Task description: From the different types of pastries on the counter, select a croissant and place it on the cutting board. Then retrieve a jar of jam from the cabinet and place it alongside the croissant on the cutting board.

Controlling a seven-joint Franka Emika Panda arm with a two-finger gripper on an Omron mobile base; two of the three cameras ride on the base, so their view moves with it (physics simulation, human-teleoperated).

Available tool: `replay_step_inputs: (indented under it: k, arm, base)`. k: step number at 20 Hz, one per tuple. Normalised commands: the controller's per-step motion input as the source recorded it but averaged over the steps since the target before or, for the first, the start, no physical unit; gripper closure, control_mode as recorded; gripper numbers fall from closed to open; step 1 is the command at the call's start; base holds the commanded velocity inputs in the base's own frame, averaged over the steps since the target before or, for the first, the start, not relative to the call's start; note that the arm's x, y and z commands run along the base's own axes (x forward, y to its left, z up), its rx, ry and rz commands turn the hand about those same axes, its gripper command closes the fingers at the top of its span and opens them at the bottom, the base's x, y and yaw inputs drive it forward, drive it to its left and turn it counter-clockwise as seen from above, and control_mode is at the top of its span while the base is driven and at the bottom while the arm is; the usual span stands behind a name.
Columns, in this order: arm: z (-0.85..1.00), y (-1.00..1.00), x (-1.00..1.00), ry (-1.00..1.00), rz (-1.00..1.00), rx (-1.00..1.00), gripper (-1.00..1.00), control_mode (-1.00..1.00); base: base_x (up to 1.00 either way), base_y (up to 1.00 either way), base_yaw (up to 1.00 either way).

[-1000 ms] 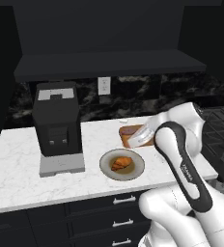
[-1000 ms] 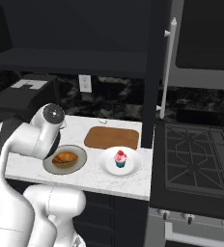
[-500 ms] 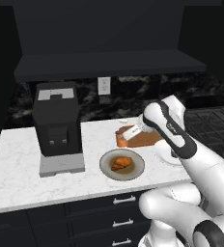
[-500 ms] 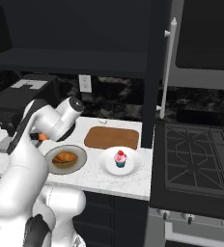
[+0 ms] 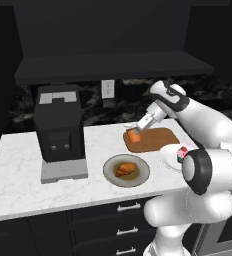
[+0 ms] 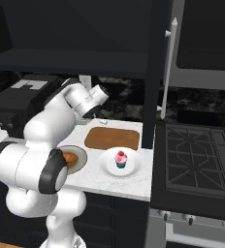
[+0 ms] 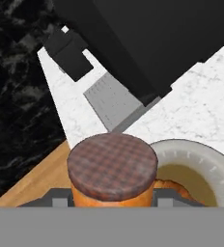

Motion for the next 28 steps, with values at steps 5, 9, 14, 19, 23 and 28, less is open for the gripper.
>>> replay_step_inputs:
  k: [5, 9, 14, 19, 23, 28]
  arm:
    - [-0.67, -0.51, 0.03, -0.09, 0.16, 0.02, 1.0, -1.0]
    - [-0.62, -0.42, -0.07, -0.38, 0.08, 0.07, 1.0, -1.0]
    - [0.0, -0.13, 0.37, -0.3, 0.08, 0.13, 1.0, -1.0]
    - [0.0, -0.22, 0.29, -0.21, 0.06, 0.07, 1.0, -1.0]
    - [0.0, -0.3, 0.48, -0.1, 0.08, 0.05, 1.0, -1.0]
    - [-0.05, -0.24, 0.36, 0.02, 0.07, 0.04, 1.0, -1.0]
  base:
    - [0.0, 0.0, 0.0]
    - [0.0, 0.0, 0.0]
    - [0.0, 0.0, 0.0]
    - [0.0, 0.0, 0.0]
    - [0.0, 0.0, 0.0]
    - [0.0, 0.0, 0.0]
